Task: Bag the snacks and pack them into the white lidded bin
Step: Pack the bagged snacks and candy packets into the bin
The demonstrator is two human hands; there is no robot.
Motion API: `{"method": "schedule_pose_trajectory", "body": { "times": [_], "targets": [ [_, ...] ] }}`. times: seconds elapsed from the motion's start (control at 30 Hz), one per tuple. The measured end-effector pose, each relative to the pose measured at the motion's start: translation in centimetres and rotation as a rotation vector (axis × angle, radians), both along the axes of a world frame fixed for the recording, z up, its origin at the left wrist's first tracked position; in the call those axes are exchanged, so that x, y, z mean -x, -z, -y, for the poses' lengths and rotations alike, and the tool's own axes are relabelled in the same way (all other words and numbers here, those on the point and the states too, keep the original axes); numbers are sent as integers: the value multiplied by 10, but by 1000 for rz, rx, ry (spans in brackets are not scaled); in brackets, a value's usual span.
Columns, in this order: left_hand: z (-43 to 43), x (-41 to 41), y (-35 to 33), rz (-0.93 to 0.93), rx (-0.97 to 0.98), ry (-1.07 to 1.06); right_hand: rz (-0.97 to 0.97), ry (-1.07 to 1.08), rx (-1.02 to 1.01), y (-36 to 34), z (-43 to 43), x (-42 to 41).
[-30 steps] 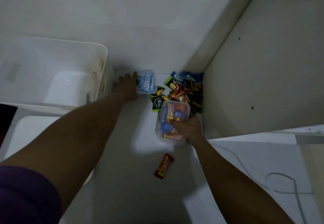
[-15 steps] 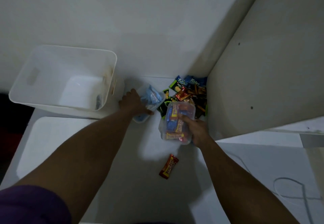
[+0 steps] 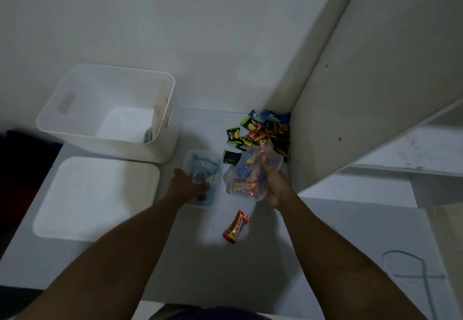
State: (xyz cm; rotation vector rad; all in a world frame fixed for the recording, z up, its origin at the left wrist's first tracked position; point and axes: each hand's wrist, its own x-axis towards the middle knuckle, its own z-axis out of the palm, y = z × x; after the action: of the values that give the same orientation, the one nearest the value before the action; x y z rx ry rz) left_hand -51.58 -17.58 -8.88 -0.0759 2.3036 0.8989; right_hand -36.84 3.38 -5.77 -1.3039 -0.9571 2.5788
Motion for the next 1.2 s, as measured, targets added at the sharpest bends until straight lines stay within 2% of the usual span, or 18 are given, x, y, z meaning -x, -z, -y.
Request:
{"method": "schedule_pose_trajectory", "body": {
  "times": [0.1,0.17,0.27,0.43,0.57,0.63,0.73,0.83,0.93,1.1,1.2],
  "targets": [
    [11,-20,-8,-1,-48,-33,-8,-8,23,-3,6,-3],
    [20,-30,-7,18,-65,-63,44,-66,-49,-7,13,-2],
    [33,-37,-1,3,-42,-45,106,-173,-240,5,17,1],
    [55,-45,2,45,-78,-68,219,-390,-714,-30,61,18],
    [73,-41,28,131,-142,-114,309,-557,-970,-39,98,33],
    [79,-42,21,180,-209,-162,362,-644,-1095,-39,114,38],
    [80,-56,-25,290,-420,-263,478,-696,-1218,-40,142,43],
    [84,-61,-47,263,-546,-292,535,-774,-1271,-45,167,48],
    [89,-62,-67,393,-609,-259,539,-877,-1271,-49,173,51],
    [96,-53,-66,458,-554,-210,489,-908,-1296,-54,172,45],
    [98,-48,-66,392,-518,-182,492,-848,-1338,-52,171,40]
  ]
}}
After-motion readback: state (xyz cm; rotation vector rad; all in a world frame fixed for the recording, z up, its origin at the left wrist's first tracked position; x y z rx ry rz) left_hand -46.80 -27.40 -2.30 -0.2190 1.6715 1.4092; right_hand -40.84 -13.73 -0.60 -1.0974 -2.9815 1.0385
